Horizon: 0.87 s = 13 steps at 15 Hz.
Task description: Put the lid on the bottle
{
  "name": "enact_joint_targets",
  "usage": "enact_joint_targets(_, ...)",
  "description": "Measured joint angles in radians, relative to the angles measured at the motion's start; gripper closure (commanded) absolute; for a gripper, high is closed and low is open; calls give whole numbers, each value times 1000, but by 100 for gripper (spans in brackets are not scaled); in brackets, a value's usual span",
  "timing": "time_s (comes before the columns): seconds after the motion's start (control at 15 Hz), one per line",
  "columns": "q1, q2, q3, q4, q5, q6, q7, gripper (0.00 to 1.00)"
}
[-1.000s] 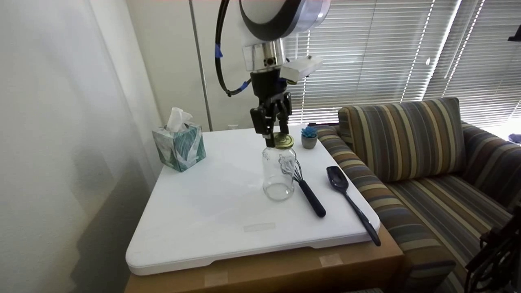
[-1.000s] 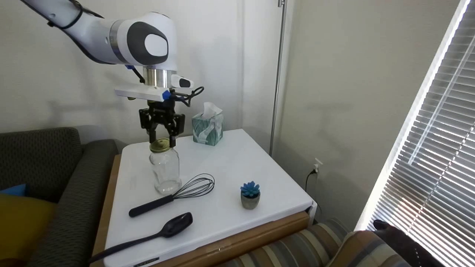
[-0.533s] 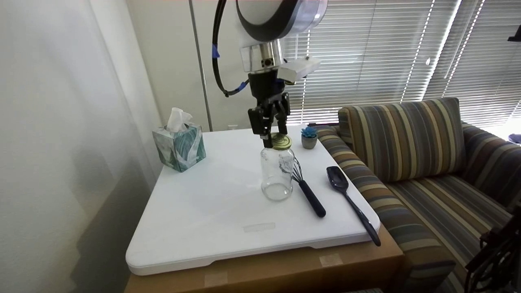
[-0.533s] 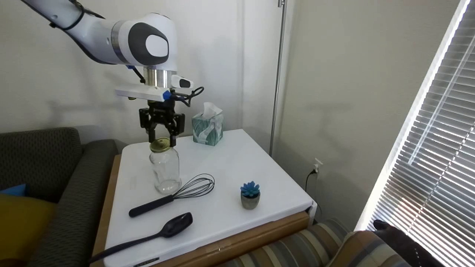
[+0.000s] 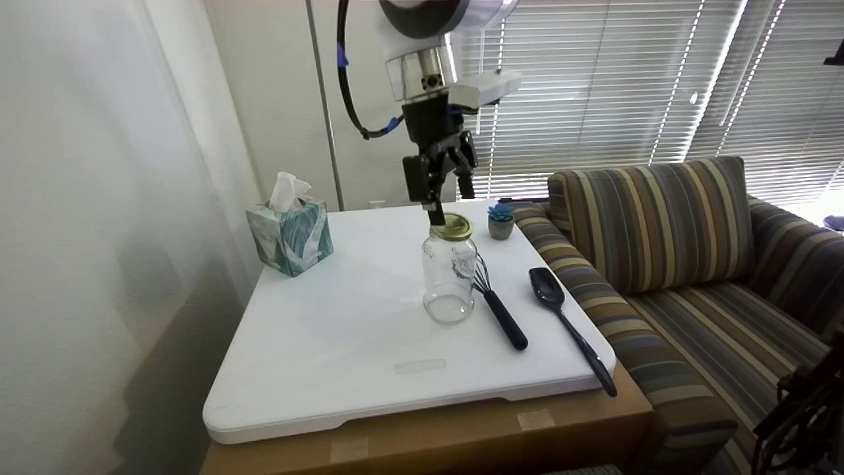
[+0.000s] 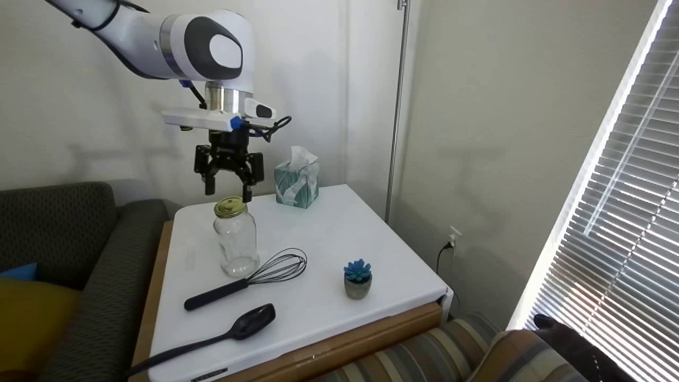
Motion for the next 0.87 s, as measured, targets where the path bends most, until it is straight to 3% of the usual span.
enact_joint_targets(0.6, 35, -92, -1, 148, 1, -244, 95, 0)
enact_joint_targets(0.87, 41, -97, -1, 152, 1, -249, 96, 0)
